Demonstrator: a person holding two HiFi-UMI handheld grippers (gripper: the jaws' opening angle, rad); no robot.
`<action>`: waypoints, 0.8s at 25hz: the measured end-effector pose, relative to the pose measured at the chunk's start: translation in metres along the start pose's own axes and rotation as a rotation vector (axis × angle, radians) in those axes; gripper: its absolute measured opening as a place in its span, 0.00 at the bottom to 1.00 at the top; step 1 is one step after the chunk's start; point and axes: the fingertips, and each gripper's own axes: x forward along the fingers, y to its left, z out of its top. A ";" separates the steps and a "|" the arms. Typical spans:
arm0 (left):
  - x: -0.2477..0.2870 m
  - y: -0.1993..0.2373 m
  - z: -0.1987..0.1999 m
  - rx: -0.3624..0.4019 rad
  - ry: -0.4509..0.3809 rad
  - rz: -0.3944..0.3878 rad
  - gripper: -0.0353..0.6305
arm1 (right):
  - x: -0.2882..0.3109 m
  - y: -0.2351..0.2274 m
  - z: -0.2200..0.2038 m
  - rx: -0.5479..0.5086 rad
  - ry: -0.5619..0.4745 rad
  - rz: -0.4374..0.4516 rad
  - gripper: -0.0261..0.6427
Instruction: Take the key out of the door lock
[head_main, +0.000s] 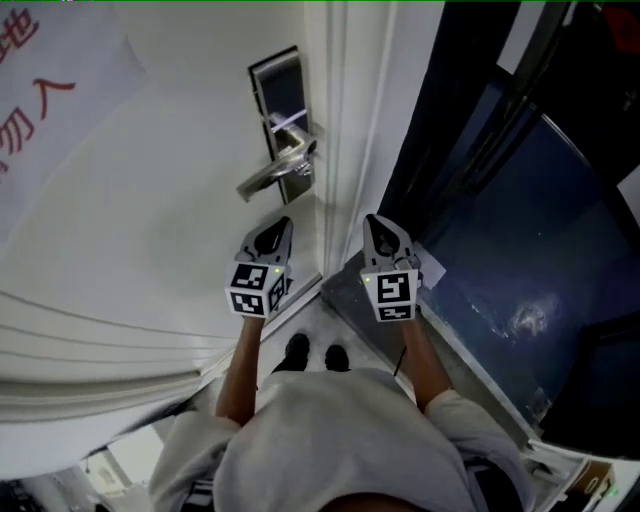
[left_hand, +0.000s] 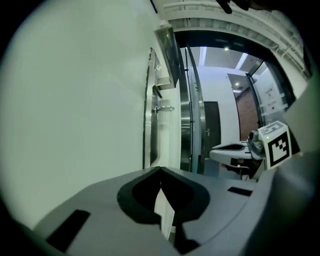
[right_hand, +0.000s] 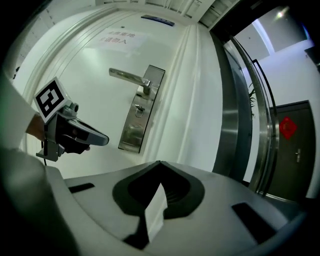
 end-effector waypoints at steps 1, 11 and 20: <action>-0.008 0.003 -0.002 -0.004 0.002 0.033 0.08 | 0.001 0.003 0.001 -0.004 -0.009 0.027 0.07; -0.100 0.043 -0.019 -0.040 0.009 0.329 0.08 | 0.016 0.061 0.013 -0.021 -0.071 0.260 0.07; -0.142 0.071 -0.013 -0.041 -0.014 0.407 0.08 | 0.025 0.092 0.034 -0.052 -0.105 0.302 0.07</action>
